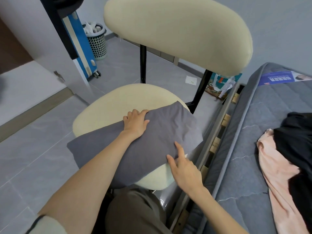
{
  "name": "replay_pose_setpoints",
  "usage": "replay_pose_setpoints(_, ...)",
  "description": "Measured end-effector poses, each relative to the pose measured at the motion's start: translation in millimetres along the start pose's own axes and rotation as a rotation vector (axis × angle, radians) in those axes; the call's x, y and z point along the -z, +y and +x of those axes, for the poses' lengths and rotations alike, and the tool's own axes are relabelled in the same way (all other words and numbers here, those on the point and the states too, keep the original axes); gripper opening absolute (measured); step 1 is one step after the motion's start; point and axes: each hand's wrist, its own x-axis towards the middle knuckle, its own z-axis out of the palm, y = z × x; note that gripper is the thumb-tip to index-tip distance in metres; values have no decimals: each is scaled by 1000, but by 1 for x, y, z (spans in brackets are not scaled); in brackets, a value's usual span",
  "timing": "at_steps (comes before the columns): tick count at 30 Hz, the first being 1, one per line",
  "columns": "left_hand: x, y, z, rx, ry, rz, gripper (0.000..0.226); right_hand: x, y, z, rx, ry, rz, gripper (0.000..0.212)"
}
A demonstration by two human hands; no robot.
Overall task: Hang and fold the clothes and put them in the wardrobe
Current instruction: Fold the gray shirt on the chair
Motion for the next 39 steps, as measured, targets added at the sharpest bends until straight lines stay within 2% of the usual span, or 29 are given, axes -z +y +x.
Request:
replay_pose_setpoints(4, 1, 2, 8, 17, -77, -39, 45, -4, -12, 8, -80, 73, 380, 66)
replay_pose_setpoints(6, 2, 1, 8, 17, -62, -93, 43, -6, -18, 18, -106, 84, 503, 64)
replay_pose_setpoints(11, 18, -20, 10, 127, 142, -339, 42, 10, -35, 66, -29, 74, 550, 48)
replay_pose_setpoints(14, 35, -41, 13, 237, 280, -577, 47, 27, -51, 112, -35, 127, 640, 38)
replay_pose_setpoints(17, 47, -62, 16, 359, 281, -833, 58, 29, -62, 140, -74, 149, 698, 30)
replay_pose_setpoints(19, 48, -75, 16, 392, 211, -878, 66, 17, -65, 146, -145, 138, 739, 25)
replay_pose_setpoints(21, 46, -84, 17, 382, 154, -815, 70, 4, -66, 146, -253, 97, 766, 21)
replay_pose_setpoints(23, 44, -88, 21, 372, 131, -781, 71, -2, -67, 147, -270, 27, 817, 34)
replay_pose_setpoints(26, 43, -86, 29, 333, 111, -810, 69, 1, -69, 153, -107, -91, 872, 64)
replay_pose_setpoints(28, 46, -85, 31, 274, 99, -866, 64, 5, -69, 154, -38, -177, 836, 73)
replay_pose_setpoints(32, 66, -91, 21, 85, 29, -841, 42, 17, -70, 151, 11, -233, 918, 56)
replay_pose_setpoints(35, 92, -89, 8, 14, 61, -801, 26, 36, -76, 145, 32, -211, 945, 51)
replay_pose_setpoints(37, 112, -87, -4, 14, 78, -822, 28, 57, -82, 139, 107, -188, 904, 53)
replay_pose_setpoints(39, 132, -87, -20, -9, 53, -850, 41, 78, -86, 129, 176, -204, 884, 61)
